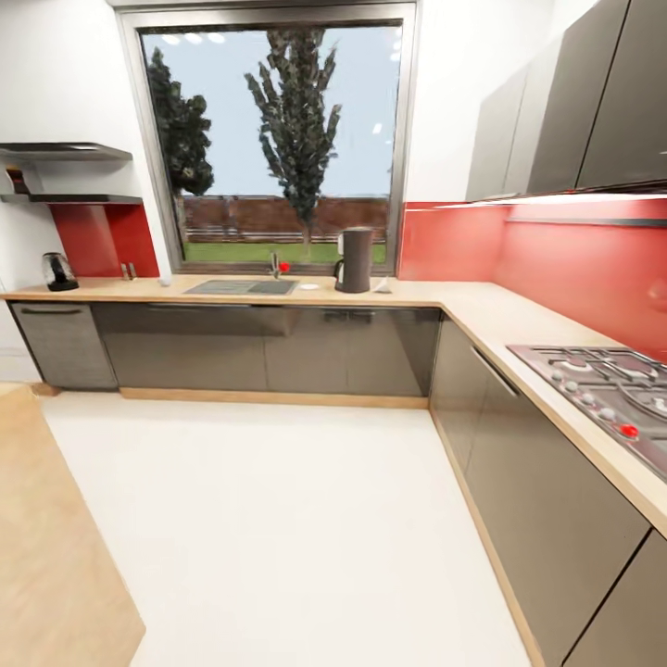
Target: Set up a coffee station on the kitchen countertop: keep the coffee maker on the countertop, move the bottle of coffee from the kitchen shelf to the counter next to the coffee maker, place a paper coffee filter on top of the coffee maker, put the saucer next to the coffee maker with the coffee cup on the saucer, and place the electric kettle next to the coffee maker.
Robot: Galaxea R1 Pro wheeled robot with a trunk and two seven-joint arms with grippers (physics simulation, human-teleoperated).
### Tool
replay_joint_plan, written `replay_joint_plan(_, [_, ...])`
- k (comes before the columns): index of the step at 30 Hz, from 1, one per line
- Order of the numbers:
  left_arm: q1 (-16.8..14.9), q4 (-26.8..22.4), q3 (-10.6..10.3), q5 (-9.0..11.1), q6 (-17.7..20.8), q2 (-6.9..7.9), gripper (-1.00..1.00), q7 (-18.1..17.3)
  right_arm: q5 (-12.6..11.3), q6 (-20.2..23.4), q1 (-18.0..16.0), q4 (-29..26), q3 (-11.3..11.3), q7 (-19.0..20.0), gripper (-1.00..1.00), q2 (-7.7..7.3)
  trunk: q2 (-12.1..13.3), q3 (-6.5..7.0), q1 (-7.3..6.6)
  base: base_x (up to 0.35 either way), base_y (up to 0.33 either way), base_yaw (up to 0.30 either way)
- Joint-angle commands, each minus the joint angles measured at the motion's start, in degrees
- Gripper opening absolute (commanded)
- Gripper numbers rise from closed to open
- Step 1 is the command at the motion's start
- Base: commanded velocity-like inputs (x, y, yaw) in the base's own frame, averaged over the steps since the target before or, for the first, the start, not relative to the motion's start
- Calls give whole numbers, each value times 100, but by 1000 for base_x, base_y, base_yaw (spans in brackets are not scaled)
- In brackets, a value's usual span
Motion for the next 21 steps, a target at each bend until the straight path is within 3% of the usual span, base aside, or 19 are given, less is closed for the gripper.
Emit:
replay_joint_plan(1, [2, -7, 6, 1, -9, -1, 100, -3, 6, -18, -4, 5, 8, -2, 100, -1, -2, -5, 3, 329, -104, 0])
replay_joint_plan(21, [2, -7, 7, 1, -9, -1, 100, -7, 6, -18, -1, 5, 5, -1, 100, -1, -2, -5, 3, 329, -32, 0])
